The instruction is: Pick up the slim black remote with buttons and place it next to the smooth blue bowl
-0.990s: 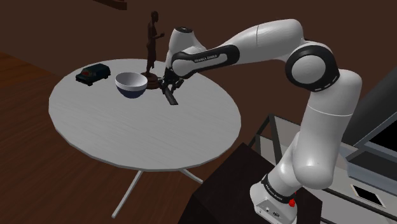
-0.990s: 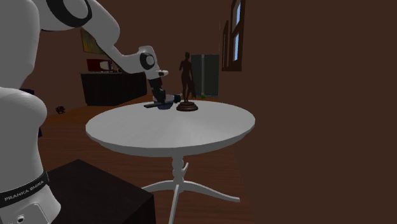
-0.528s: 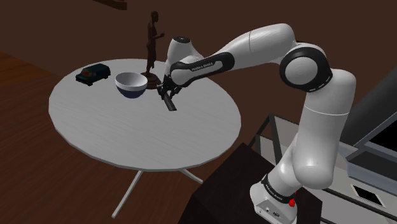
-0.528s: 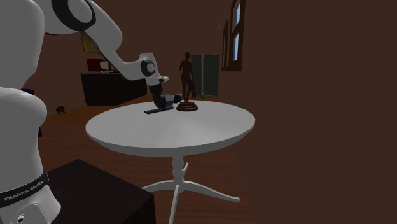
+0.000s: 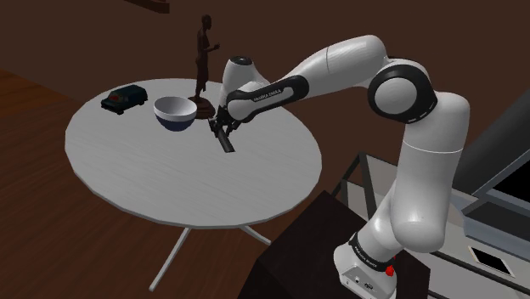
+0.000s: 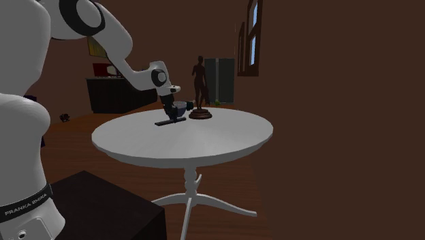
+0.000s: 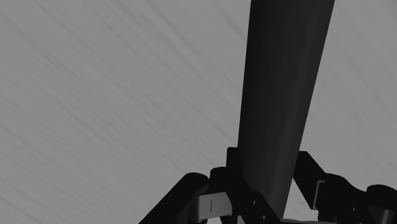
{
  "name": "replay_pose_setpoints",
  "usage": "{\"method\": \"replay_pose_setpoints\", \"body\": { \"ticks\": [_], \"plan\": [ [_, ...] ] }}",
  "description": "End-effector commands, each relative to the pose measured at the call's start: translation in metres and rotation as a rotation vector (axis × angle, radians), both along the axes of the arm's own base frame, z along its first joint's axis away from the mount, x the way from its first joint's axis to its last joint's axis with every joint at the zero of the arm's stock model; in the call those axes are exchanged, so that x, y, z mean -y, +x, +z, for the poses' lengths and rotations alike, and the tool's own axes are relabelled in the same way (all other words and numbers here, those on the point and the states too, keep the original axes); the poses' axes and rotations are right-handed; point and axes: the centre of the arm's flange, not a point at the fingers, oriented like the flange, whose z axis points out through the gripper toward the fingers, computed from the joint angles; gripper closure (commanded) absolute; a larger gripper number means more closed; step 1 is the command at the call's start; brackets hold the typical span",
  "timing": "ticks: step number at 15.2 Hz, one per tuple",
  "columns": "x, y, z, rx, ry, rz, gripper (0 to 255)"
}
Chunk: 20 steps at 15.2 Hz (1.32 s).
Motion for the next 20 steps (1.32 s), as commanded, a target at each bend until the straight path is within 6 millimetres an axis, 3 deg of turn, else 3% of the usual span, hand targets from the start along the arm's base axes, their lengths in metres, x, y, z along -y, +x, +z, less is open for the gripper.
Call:
{"method": "replay_pose_setpoints", "body": {
  "ticks": [1, 2, 3, 8, 12, 20],
  "plan": [
    [0.0, 0.0, 0.0, 0.0, 0.0, 0.0, 255],
    [0.0, 0.0, 0.0, 0.0, 0.0, 0.0, 255],
    [0.0, 0.0, 0.0, 0.0, 0.0, 0.0, 0],
    [0.0, 0.0, 0.0, 0.0, 0.0, 0.0, 0],
    [-0.006, -0.01, 0.049, 0.0, 0.0, 0.0, 0],
    [-0.006, -0.01, 0.049, 0.0, 0.0, 0.0, 0]
  ]
}}
